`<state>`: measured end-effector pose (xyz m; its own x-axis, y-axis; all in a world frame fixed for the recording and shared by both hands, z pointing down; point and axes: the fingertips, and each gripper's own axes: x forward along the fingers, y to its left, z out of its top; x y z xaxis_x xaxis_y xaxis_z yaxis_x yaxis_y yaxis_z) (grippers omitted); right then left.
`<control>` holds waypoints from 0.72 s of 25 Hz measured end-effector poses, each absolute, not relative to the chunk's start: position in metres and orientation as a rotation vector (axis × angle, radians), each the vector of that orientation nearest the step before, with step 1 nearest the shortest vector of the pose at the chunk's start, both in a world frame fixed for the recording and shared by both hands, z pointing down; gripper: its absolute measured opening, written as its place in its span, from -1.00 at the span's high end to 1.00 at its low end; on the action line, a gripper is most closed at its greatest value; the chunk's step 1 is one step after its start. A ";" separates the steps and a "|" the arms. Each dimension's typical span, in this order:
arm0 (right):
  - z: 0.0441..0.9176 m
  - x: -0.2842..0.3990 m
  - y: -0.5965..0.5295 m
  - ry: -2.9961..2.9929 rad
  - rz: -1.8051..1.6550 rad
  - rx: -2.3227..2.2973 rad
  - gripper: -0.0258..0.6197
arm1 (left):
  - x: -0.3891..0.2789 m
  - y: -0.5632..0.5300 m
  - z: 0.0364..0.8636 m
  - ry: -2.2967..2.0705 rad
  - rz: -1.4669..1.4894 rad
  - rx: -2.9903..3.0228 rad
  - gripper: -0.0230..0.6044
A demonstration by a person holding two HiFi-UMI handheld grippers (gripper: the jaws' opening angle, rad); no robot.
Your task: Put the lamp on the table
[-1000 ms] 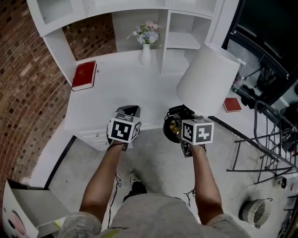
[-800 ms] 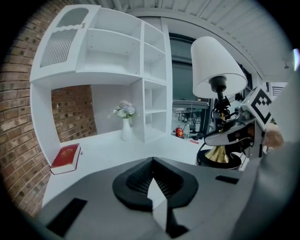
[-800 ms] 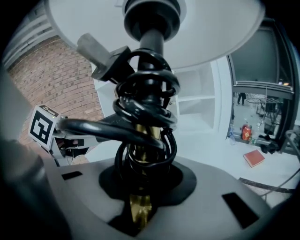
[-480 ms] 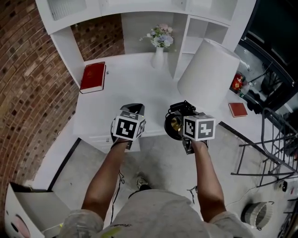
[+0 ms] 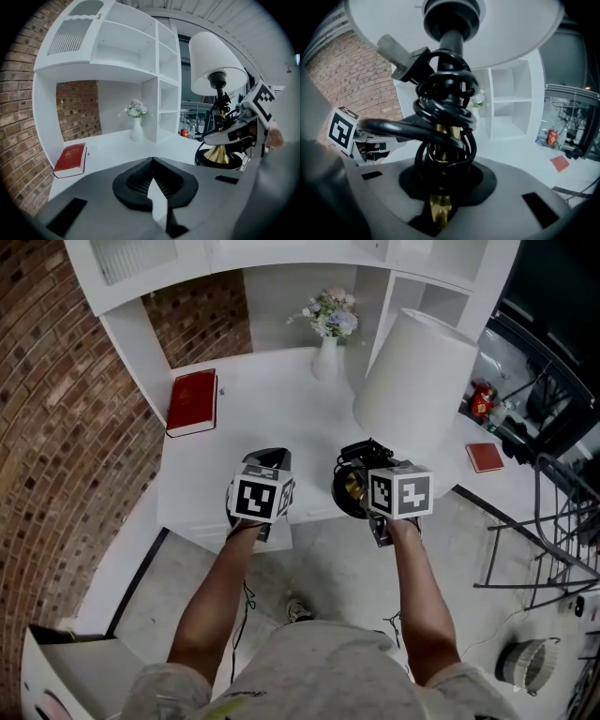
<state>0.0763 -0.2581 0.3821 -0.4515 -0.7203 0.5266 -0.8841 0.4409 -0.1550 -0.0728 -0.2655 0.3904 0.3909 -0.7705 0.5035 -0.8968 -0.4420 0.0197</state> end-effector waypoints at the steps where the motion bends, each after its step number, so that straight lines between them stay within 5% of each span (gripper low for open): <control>1: 0.382 0.073 -0.259 -2.313 0.586 1.361 0.64 | -0.075 -0.267 0.390 -1.457 0.620 2.367 0.94; 18: 0.387 0.040 -0.268 -2.279 0.575 1.358 0.64 | -0.110 -0.281 0.398 -1.434 0.606 2.359 0.94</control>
